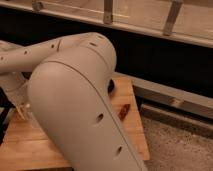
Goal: Place the ceramic cup over the eraser
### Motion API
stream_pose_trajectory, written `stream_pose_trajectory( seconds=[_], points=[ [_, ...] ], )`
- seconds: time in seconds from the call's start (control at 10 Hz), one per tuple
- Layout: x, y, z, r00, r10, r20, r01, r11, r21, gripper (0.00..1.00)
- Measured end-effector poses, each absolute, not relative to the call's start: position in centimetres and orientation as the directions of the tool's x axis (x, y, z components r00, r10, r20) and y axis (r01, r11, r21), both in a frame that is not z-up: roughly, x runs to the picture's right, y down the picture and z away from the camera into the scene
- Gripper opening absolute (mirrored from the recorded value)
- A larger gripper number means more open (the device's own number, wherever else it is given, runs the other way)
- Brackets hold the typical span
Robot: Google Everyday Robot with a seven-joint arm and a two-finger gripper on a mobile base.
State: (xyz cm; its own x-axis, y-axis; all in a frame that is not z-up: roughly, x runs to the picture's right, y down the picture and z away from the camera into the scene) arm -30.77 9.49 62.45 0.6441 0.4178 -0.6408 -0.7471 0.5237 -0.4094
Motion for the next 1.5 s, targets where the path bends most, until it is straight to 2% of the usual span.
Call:
stream_pose_trajectory(
  seconds=[0.5,1.5],
  points=[
    [-30.0,7.3,63.3,0.663,0.465,-0.586,-0.745,0.485,-0.458,0.00],
    [-28.2,8.8,63.8,0.657,0.397,-0.641,-0.742,0.489,-0.458,0.00]
  ],
)
